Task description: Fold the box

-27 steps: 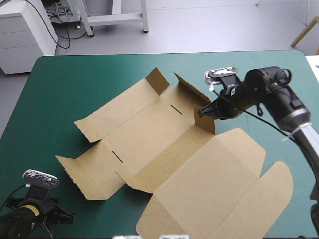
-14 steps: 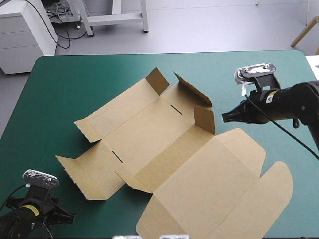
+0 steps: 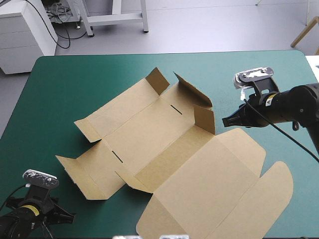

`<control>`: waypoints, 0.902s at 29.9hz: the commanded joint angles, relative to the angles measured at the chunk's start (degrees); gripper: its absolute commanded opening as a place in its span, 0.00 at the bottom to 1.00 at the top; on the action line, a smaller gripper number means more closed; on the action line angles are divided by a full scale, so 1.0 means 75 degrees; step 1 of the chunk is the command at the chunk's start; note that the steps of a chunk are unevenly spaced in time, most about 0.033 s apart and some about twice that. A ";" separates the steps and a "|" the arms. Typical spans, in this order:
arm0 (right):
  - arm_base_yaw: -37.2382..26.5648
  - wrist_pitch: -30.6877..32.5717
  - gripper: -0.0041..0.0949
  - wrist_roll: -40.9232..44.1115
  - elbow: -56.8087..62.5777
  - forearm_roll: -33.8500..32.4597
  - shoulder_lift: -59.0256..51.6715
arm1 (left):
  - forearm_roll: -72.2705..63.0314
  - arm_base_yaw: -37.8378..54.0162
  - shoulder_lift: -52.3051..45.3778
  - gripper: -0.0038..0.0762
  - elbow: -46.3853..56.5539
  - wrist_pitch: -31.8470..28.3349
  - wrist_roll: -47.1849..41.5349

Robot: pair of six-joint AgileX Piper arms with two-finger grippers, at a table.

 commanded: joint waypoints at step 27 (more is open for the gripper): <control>-0.0039 -0.1051 0.68 -0.1236 -0.0383 0.0753 0.0682 | -0.0044 -0.0003 0.0064 0.04 -0.0200 -0.0315 -0.0033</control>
